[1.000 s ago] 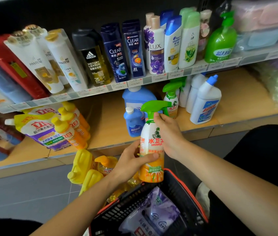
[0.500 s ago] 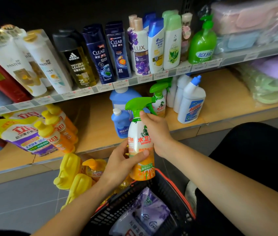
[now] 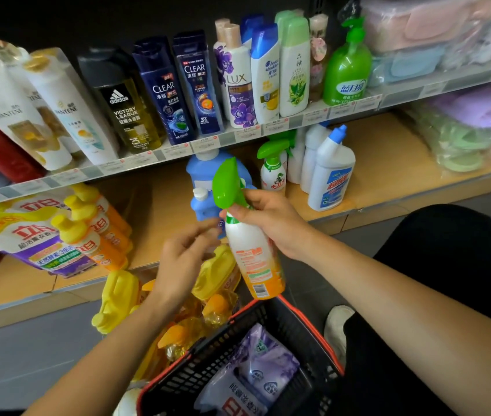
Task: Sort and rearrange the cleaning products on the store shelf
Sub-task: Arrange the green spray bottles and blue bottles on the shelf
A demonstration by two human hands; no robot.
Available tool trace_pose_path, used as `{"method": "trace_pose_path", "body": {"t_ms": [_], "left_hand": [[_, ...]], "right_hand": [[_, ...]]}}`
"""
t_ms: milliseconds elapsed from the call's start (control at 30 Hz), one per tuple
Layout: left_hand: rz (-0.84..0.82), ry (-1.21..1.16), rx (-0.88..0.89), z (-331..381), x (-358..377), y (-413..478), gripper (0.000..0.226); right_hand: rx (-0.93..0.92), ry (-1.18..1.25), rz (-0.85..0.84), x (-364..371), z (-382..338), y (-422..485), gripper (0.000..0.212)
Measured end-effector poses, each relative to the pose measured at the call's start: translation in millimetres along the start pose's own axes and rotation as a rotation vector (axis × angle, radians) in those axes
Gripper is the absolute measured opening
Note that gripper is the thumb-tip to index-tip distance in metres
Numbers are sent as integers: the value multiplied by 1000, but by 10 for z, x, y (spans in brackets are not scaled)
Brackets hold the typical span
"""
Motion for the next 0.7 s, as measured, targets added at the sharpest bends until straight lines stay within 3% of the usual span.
{"method": "trace_pose_path", "body": {"t_ms": [167, 267, 333, 467, 700], "left_hand": [[-140, -265, 92, 273, -132, 165, 47], [-297, -333, 111, 353, -67, 173, 51], [-312, -366, 152, 403, -63, 168, 49], [-136, -422, 183, 435, -193, 188, 25], [92, -74, 327, 493, -204, 103, 29]], "right_hand": [[138, 156, -357, 332, 15, -108, 20], [197, 222, -463, 471, 30, -198, 28], [200, 252, -477, 499, 19, -216, 33], [108, 165, -374, 411, 28, -139, 43], [-181, -72, 56, 38, -26, -62, 38]]}}
Point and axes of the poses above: each hand's wrist, its own y-axis towards the middle knuckle, its own x-axis out of the palm, z = x × y, the point moved 8 cm from there along y, towards the middle knuckle, and after that the axes turned 3 degrees about -z, right-handed, at the moved point
